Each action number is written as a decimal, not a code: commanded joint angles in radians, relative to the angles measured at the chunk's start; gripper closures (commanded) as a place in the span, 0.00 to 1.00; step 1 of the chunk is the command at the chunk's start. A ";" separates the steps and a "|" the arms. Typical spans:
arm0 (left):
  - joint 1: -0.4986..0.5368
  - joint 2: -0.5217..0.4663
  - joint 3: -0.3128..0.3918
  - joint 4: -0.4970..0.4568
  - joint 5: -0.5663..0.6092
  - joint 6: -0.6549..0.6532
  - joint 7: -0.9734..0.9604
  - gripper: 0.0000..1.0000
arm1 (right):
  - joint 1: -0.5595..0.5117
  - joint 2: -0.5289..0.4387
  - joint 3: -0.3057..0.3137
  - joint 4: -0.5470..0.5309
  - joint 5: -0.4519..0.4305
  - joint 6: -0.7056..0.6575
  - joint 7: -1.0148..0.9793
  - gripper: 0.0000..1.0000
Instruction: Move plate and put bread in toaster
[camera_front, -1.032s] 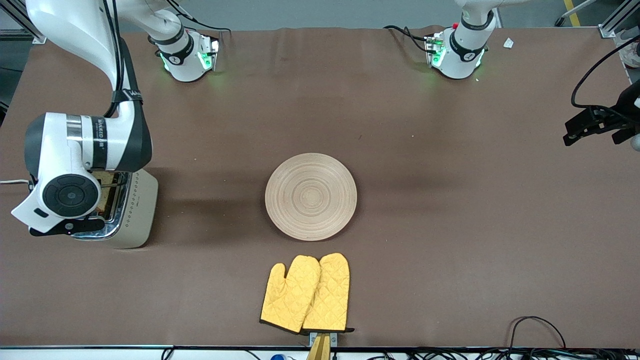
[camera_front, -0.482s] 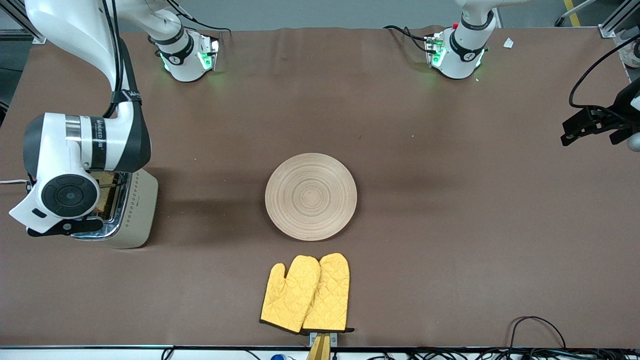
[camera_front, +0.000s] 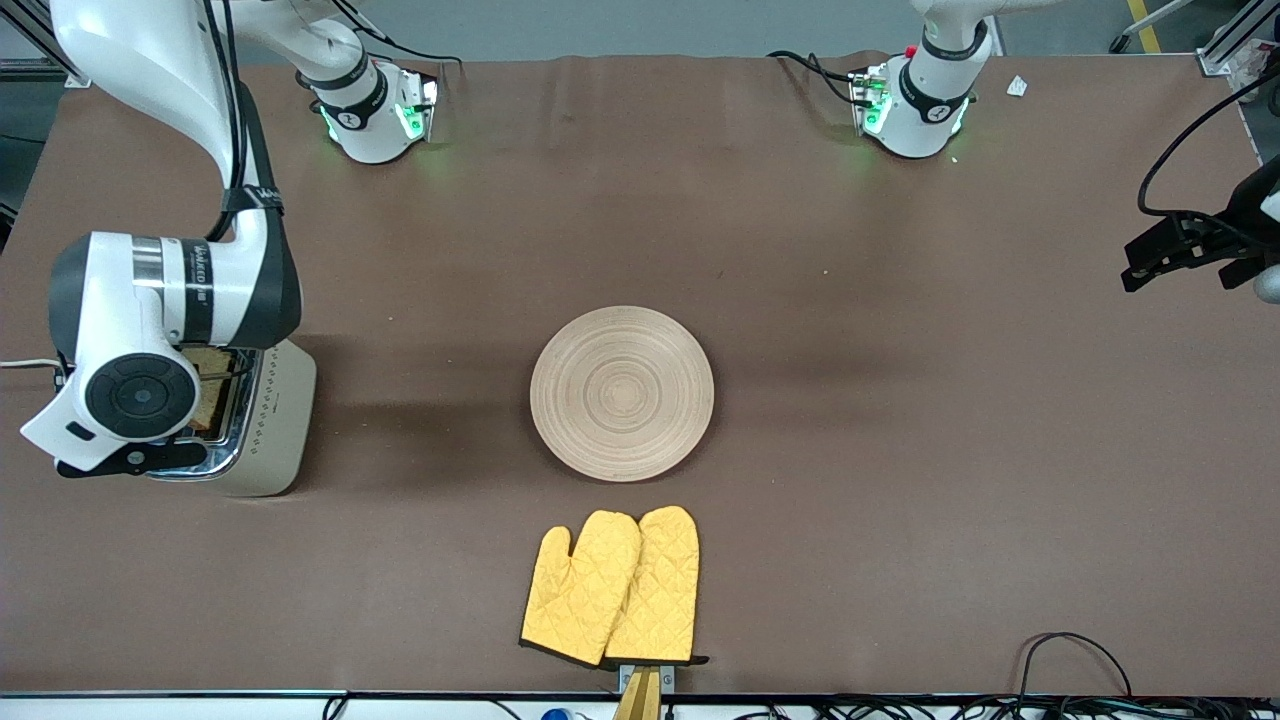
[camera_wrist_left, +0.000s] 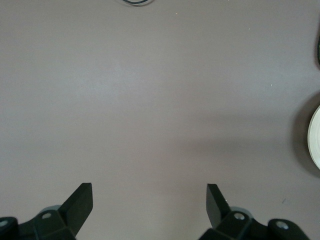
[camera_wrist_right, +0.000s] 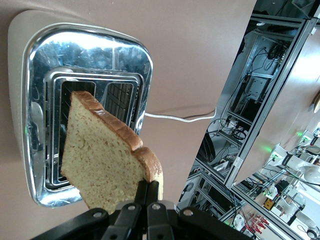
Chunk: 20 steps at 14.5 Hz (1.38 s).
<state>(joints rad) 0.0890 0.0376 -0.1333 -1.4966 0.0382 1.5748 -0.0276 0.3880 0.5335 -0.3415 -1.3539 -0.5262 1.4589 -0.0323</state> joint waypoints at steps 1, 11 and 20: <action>-0.002 -0.011 -0.040 0.015 0.015 -0.022 -0.003 0.00 | 0.006 0.026 0.006 -0.001 -0.020 0.017 -0.003 0.99; -0.009 0.016 -0.048 0.027 0.012 -0.018 0.008 0.00 | 0.011 0.017 0.007 0.117 0.072 0.063 -0.008 0.00; 0.008 0.059 -0.039 0.072 0.012 0.001 0.011 0.00 | -0.113 -0.308 -0.001 0.025 0.597 0.076 -0.046 0.00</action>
<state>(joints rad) 0.0935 0.0856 -0.1743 -1.4500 0.0382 1.5722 -0.0274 0.3441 0.3237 -0.3520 -1.1977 -0.0262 1.5047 -0.0417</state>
